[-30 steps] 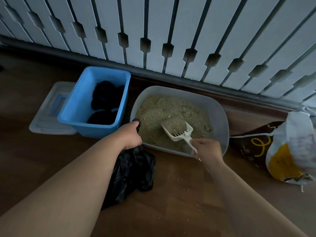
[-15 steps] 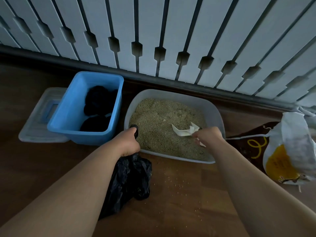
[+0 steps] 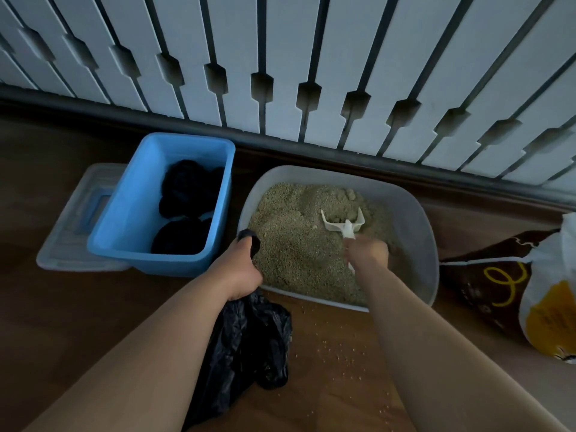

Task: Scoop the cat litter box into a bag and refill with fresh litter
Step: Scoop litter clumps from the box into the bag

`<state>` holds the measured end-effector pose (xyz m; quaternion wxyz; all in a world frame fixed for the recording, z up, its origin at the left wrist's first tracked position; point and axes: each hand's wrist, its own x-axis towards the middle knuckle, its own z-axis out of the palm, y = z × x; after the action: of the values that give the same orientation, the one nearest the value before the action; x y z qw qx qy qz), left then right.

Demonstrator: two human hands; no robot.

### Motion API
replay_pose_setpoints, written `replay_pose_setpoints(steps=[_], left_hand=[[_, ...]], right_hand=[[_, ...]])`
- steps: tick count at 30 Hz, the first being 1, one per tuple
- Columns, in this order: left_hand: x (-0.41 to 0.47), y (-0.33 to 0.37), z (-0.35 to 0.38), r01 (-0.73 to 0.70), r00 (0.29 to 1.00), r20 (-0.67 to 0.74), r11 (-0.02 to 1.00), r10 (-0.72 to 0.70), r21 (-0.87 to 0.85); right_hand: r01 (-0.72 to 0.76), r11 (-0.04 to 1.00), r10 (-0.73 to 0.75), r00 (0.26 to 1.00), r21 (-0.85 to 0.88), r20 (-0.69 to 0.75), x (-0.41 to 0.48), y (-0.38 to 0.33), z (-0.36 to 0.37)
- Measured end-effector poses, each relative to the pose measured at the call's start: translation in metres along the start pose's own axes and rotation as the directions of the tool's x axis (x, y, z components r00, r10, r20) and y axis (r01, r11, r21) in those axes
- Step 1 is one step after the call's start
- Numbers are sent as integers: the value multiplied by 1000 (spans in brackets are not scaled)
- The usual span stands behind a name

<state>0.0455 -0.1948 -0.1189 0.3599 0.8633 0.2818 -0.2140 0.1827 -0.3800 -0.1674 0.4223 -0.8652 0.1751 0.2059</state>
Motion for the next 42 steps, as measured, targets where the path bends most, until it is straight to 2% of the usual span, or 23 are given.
replay_pose_setpoints(steps=[2, 11, 19, 26, 32, 38, 42], left_hand=[[1, -2, 1, -5, 1000, 2, 1000, 5, 3], [-2, -3, 2, 13, 1000, 20, 999, -13, 33], [-15, 4, -5, 13, 1000, -4, 999, -13, 36], [-26, 0, -13, 49, 998, 31, 998, -49, 27], [-44, -9, -23, 99, 994, 47, 995, -99, -14], [-70, -21, -32, 88, 996, -7, 994, -88, -72], [-86, -26, -36, 78, 995, -47, 989, -84, -122]], right_hand=[[-7, 992, 7, 1000, 123, -2, -3, 5, 3], [126, 954, -128, 992, 273, -11, -22, 26, -5], [122, 903, -145, 989, 411, 24, -41, 39, -29], [104, 898, -147, 987, 427, 67, -53, 45, -29], [126, 936, -169, 980, 328, 106, -64, 43, -32], [177, 965, -208, 966, 192, 152, -71, 45, -34], [165, 970, -197, 965, 179, 174, -74, 48, -33]])
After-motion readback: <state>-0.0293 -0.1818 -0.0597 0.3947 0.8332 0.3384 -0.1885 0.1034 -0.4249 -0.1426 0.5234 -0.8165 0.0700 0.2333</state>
